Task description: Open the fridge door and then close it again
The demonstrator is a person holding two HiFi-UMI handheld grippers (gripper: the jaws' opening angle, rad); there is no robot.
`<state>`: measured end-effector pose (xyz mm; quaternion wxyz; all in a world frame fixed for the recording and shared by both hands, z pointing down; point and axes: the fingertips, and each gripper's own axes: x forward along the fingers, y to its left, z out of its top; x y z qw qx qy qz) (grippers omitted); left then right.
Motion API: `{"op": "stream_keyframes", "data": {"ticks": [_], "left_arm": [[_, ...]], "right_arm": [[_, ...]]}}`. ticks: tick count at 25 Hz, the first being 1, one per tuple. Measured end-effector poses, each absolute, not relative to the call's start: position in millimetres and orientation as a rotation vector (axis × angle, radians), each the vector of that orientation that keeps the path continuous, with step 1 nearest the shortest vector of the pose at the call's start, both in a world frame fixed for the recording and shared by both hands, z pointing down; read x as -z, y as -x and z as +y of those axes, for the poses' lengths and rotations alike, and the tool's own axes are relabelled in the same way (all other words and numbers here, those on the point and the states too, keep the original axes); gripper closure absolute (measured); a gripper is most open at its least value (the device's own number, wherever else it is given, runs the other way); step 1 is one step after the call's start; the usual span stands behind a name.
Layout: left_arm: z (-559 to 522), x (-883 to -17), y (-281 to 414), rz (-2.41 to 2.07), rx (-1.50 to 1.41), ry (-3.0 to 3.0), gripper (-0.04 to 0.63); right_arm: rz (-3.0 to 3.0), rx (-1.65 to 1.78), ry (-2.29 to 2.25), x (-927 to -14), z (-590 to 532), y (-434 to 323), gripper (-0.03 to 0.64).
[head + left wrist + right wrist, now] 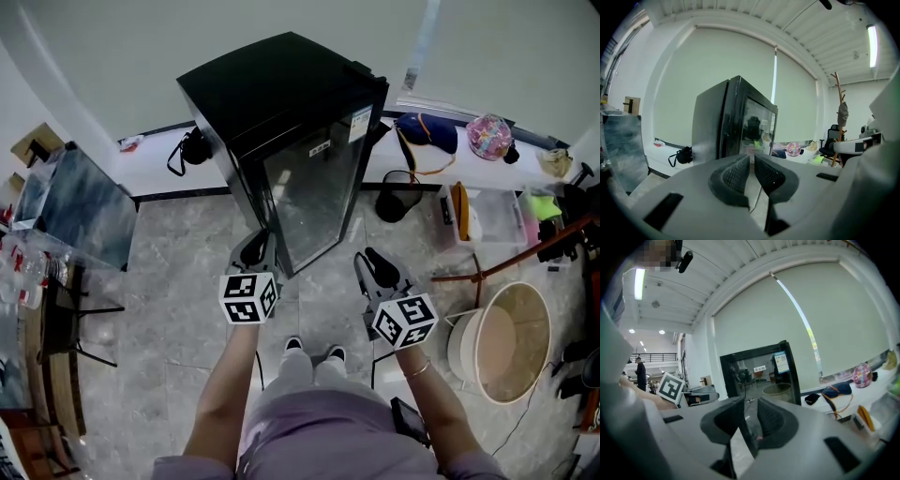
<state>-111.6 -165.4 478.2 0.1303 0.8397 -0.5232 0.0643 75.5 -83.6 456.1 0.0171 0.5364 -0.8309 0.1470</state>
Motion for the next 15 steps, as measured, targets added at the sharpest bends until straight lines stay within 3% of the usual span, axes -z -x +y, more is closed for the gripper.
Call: {"op": "stream_keyframes", "data": {"ticks": [15], "left_arm": [[-108.6, -458.1, 69.6, -1.478, -0.143, -2.508, 0.592]], "right_arm": [[-2.564, -0.402, -1.762, -434.0, -45.7, -120.1, 0.607]]}}
